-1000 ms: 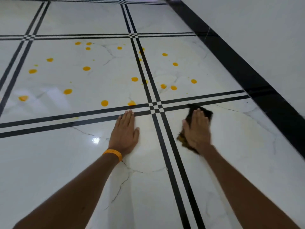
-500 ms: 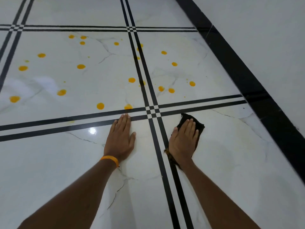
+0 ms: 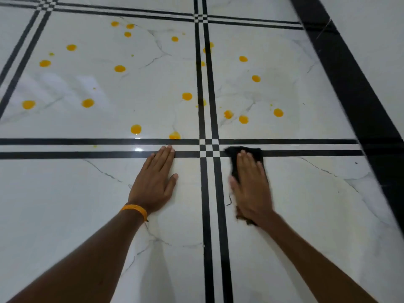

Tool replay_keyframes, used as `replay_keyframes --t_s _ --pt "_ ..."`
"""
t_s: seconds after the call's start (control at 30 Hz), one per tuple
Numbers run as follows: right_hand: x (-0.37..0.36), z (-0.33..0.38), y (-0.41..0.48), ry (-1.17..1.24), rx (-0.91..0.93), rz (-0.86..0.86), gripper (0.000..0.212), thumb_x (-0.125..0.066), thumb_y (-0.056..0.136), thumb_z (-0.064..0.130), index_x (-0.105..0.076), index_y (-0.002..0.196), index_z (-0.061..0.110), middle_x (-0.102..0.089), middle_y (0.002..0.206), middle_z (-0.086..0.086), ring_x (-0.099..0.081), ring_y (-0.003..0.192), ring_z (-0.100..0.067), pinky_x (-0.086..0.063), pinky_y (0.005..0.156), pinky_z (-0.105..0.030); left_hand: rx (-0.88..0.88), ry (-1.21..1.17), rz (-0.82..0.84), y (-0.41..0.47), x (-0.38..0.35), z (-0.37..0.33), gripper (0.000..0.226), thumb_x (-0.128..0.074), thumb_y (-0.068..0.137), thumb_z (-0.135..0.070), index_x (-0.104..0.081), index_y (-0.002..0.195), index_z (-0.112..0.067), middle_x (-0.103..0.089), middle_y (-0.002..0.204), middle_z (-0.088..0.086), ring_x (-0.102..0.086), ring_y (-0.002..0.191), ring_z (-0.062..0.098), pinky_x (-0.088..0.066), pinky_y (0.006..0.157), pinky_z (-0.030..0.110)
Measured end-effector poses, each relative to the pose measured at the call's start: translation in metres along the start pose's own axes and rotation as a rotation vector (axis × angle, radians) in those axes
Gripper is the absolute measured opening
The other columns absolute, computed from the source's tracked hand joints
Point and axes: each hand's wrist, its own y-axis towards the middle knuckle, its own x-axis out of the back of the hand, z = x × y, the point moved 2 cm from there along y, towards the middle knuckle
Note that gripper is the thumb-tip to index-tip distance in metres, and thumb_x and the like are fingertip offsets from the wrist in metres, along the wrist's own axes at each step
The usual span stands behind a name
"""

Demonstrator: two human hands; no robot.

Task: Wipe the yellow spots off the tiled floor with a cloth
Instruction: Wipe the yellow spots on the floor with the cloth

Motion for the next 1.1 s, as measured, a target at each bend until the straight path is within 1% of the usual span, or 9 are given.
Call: replay_keyframes --t_s 0.1,0.2,0.27,0.37,0.47,0.67,0.73,0.87,1.1 --pt "0.025 -0.098 0.02 -0.067 -0.244 -0.114 0.074 -0.026 0.102 0.048 -0.029 0.156 -0.003 -0.035 0.16 -0.023 -0.031 0.15 -0.036 -0.025 0.121 -0.057 0.022 0.013 0.009 -0.002 0.0 -0.002 0.067 -0.026 0.102 -0.044 -0.012 0.159 -0.011 -0.008 0.168 0.006 0.002 0.155 0.016 -0.01 0.127 0.041" --pt "0.041 -0.129 0.114 -0.017 -0.501 -0.093 0.092 -0.012 0.095 0.06 -0.026 0.154 -0.008 -0.032 0.16 -0.028 -0.029 0.15 -0.038 -0.021 0.122 -0.056 0.036 0.031 0.026 -0.002 0.0 -0.001 0.068 -0.025 0.103 -0.044 -0.01 0.159 -0.011 -0.006 0.168 0.005 0.002 0.155 0.016 -0.008 0.127 0.04" --pt "0.04 -0.098 0.167 -0.007 -0.469 -0.08 0.095 -0.007 0.093 0.063 -0.024 0.156 -0.007 -0.03 0.162 -0.025 -0.027 0.152 -0.035 -0.017 0.124 -0.052 0.044 0.017 0.037 -0.002 0.001 -0.001 0.068 -0.025 0.103 -0.045 -0.008 0.16 -0.011 -0.004 0.168 0.004 0.002 0.155 0.015 -0.007 0.126 0.04" --pt "0.028 -0.056 0.166 -0.038 -0.102 0.029 0.083 -0.012 0.101 0.059 -0.02 0.159 0.0 -0.021 0.167 -0.016 -0.019 0.156 -0.028 -0.013 0.127 -0.046 0.064 -0.005 0.047 -0.004 0.002 -0.002 0.07 -0.022 0.102 -0.049 -0.007 0.159 -0.011 -0.004 0.168 0.005 0.002 0.155 0.015 -0.007 0.126 0.04" --pt "0.032 -0.094 0.123 -0.027 0.113 0.082 0.076 -0.019 0.103 0.054 -0.02 0.161 0.005 -0.016 0.169 -0.007 -0.014 0.157 -0.023 -0.008 0.128 -0.042 0.086 -0.02 0.015 -0.001 0.003 -0.007 0.073 -0.022 0.101 -0.052 -0.007 0.159 -0.009 -0.004 0.168 0.007 0.002 0.155 0.016 -0.005 0.127 0.039" --pt "0.05 -0.103 0.218 0.017 -0.393 -0.068 0.097 -0.004 0.094 0.066 -0.021 0.156 -0.008 -0.027 0.163 -0.026 -0.024 0.152 -0.035 -0.016 0.124 -0.051 0.12 0.067 -0.018 0.006 -0.006 -0.003 0.076 -0.024 0.1 -0.053 -0.009 0.159 -0.007 -0.005 0.168 0.01 0.0 0.155 0.018 -0.009 0.127 0.041" --pt "0.028 -0.041 0.203 -0.03 -0.204 -0.071 0.096 0.001 0.097 0.065 -0.026 0.155 -0.006 -0.033 0.16 -0.026 -0.03 0.149 -0.035 -0.019 0.124 -0.05 0.127 0.102 -0.012 -0.001 -0.008 0.001 0.076 -0.024 0.1 -0.054 -0.009 0.159 -0.007 -0.007 0.168 0.01 -0.001 0.155 0.018 -0.013 0.126 0.044" --pt "0.011 0.0 0.123 -0.025 0.27 0.095 0.081 -0.009 0.102 0.062 -0.014 0.162 0.008 -0.012 0.17 -0.005 -0.008 0.158 -0.021 -0.007 0.128 -0.043 0.251 0.085 -0.077 -0.006 -0.002 -0.001 0.082 -0.021 0.098 -0.06 -0.009 0.159 -0.007 -0.004 0.168 0.009 0.0 0.155 0.019 -0.009 0.126 0.043" --pt "0.027 -0.028 0.19 -0.003 -0.222 -0.042 0.098 -0.002 0.092 0.069 -0.018 0.159 -0.001 -0.021 0.167 -0.018 -0.017 0.155 -0.029 -0.011 0.126 -0.05 0.578 0.069 -0.192 -0.02 0.006 0.028 0.088 -0.017 0.093 -0.061 -0.004 0.158 -0.002 -0.001 0.168 0.012 0.004 0.155 0.022 -0.001 0.126 0.04"
